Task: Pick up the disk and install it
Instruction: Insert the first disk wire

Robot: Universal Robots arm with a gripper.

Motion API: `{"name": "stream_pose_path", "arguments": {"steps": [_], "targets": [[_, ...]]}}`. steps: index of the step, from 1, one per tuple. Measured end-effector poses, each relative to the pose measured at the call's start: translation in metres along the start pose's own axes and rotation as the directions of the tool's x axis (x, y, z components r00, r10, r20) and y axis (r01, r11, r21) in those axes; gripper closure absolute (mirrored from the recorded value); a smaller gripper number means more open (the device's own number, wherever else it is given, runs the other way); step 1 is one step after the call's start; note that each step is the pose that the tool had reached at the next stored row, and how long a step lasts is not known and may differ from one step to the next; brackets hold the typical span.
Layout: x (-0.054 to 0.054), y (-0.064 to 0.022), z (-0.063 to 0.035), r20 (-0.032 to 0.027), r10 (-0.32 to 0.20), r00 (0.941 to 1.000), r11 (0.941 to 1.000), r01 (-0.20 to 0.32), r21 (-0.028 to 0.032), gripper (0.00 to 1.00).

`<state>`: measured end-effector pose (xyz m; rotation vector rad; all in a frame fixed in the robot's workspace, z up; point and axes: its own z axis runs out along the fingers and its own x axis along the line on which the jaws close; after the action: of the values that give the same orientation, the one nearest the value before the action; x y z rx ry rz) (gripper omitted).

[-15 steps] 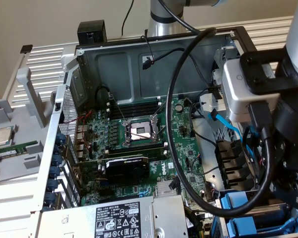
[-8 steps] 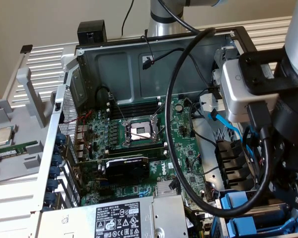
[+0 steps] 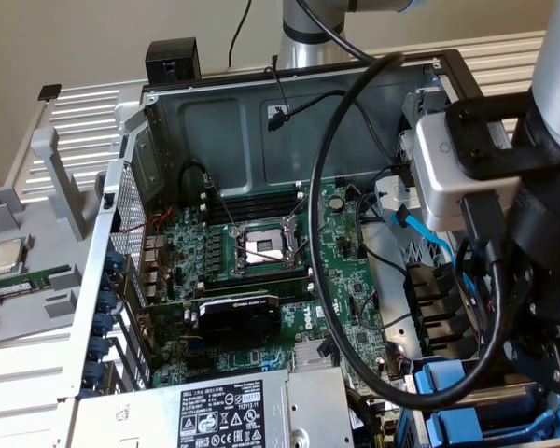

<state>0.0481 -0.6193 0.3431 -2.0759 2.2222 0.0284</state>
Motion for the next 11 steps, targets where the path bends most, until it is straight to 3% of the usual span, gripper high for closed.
{"name": "stream_pose_path", "arguments": {"steps": [11], "targets": [[0.0001,0.0021,0.0007,0.0005,-0.001,1.0000,1.0000,0.001,0.0076,0.84]]}}
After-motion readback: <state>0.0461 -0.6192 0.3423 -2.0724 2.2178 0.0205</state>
